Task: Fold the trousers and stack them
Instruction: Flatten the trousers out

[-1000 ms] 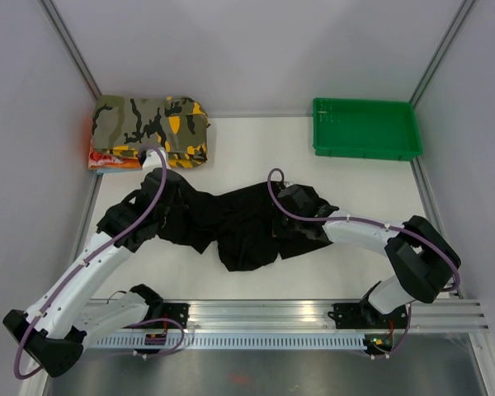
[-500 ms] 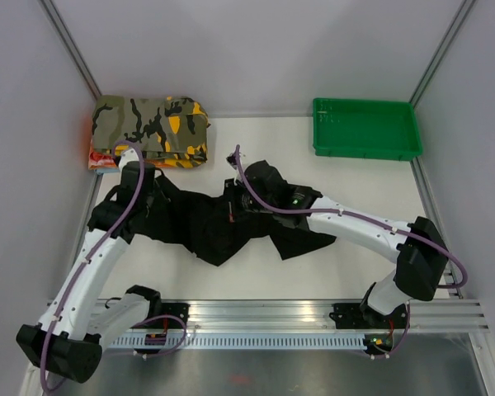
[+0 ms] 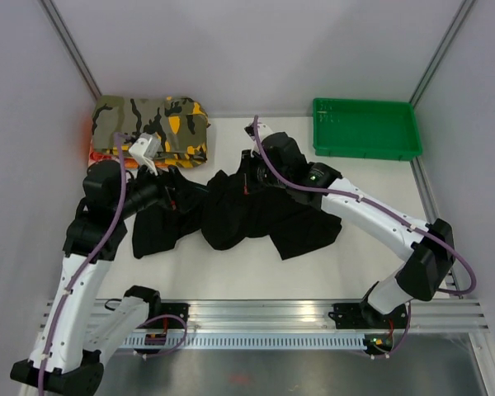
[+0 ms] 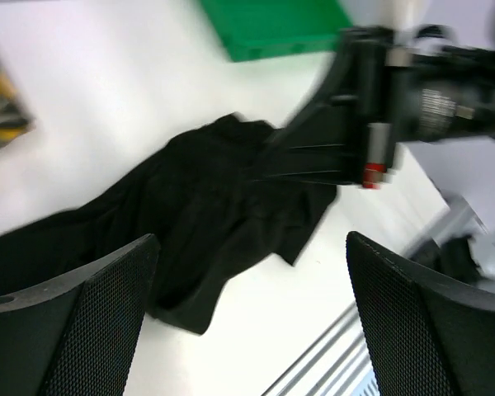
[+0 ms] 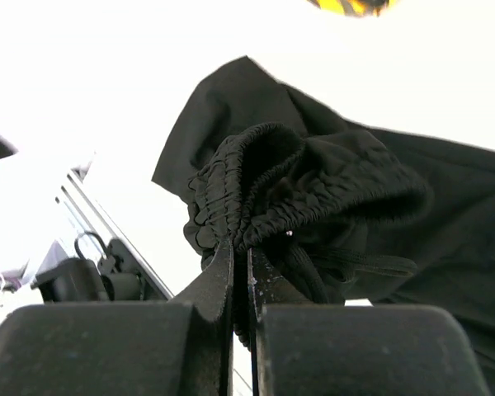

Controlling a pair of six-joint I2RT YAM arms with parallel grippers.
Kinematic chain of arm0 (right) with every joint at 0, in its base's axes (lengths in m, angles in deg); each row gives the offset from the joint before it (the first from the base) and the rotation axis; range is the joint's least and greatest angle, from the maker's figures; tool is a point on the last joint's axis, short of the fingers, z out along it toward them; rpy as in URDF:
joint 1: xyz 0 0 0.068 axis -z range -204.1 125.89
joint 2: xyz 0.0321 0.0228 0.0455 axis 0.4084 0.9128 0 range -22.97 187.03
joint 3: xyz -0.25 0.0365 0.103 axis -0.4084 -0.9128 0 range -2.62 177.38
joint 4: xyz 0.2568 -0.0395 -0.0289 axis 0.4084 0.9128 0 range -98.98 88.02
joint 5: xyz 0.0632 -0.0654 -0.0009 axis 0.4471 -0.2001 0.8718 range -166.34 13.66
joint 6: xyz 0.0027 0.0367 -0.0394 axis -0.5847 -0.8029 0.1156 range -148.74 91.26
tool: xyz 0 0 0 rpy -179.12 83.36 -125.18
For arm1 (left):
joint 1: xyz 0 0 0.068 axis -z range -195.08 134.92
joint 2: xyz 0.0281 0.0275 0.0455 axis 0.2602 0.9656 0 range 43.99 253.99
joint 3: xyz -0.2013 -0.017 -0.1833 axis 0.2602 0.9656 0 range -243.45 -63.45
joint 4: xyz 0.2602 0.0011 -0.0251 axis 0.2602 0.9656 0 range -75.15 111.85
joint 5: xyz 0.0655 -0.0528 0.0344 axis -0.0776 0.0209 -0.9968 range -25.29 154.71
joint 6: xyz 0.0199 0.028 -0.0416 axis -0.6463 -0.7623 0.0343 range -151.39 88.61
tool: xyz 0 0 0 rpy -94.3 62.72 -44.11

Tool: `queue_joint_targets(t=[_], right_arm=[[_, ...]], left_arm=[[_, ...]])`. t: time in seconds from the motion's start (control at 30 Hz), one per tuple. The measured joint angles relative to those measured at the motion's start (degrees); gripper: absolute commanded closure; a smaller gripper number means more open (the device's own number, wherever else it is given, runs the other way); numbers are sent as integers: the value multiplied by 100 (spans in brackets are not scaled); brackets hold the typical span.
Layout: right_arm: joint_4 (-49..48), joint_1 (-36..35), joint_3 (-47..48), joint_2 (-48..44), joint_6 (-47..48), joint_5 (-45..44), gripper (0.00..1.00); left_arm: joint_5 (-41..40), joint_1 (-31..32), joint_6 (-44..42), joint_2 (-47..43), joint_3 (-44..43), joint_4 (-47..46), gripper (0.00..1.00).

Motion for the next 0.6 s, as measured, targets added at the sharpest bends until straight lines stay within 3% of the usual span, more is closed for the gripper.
queue_joint_targets(t=[0.2, 0.4, 0.6], right_arm=[[-37, 28, -258, 0, -72, 304, 100], [-190, 24, -382, -55, -232, 540, 100], [-321, 26, -444, -85, -393, 730, 100]], left_arm=[[1478, 4, -293, 400, 636, -809, 0], [1683, 74, -442, 1097, 999, -1060, 5], [1554, 522, -660, 1220, 1001, -1292, 11]])
